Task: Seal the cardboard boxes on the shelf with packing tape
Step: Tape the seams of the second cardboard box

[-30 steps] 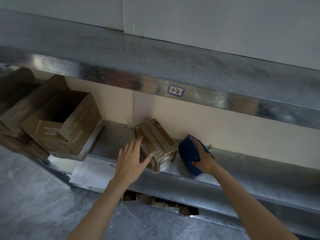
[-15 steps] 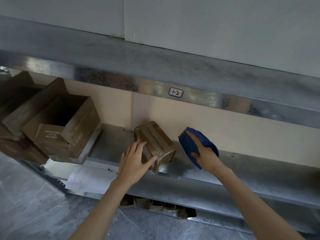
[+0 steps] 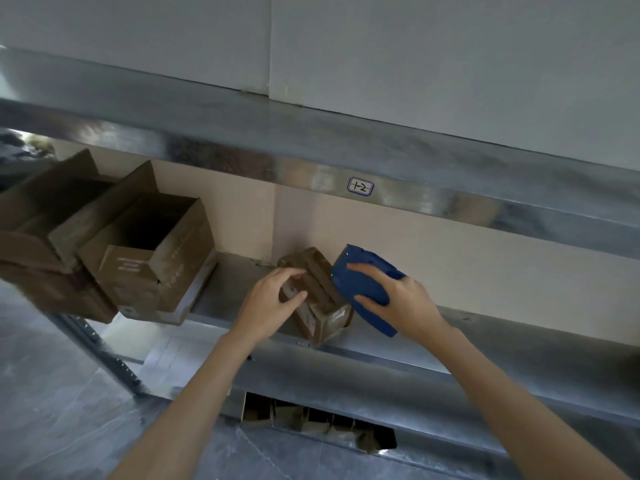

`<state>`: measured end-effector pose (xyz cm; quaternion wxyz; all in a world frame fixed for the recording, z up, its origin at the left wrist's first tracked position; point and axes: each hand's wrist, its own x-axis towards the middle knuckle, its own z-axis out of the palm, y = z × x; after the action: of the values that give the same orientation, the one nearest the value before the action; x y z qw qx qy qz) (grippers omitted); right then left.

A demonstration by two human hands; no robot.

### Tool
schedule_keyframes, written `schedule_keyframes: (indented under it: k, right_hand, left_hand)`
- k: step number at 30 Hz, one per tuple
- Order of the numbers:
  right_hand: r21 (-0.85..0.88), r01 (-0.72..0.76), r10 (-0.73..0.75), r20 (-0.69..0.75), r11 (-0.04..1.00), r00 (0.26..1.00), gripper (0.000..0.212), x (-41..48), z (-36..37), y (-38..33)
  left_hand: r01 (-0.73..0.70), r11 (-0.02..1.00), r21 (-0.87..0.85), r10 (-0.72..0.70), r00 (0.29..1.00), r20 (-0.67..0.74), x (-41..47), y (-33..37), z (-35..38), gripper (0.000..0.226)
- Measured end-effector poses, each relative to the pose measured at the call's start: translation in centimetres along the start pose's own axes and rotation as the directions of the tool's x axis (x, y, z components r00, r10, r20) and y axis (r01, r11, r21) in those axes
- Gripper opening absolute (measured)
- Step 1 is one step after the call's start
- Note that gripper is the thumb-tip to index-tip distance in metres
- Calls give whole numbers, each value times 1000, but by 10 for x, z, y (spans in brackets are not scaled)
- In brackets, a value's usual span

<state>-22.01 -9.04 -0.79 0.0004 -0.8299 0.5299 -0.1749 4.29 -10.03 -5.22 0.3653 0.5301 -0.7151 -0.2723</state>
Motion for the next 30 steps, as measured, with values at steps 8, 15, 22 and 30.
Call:
schedule_keyframes:
  k: [8,15,22,30]
  right_hand:
    - [-14,370,-353,264,929,898,52,-6,-12,-5]
    - [-2,546,-527,260,838,809,51,-16,-14,14]
    - [66,560,-558,242,826,794,51,-26,-19,29]
    - [113,489,-496,344,865,798,59,-30,-17,27]
  left_hand:
    - [34,999,-38,-29,990,139,0,14,3,48]
    - [116,982,-147,-89,979,184,-21,32,24,51]
    - [172,953,-247,-141,980,140,-35,46,40,38]
    - [191,954,-233,-195,981,7,-41,43,49,19]
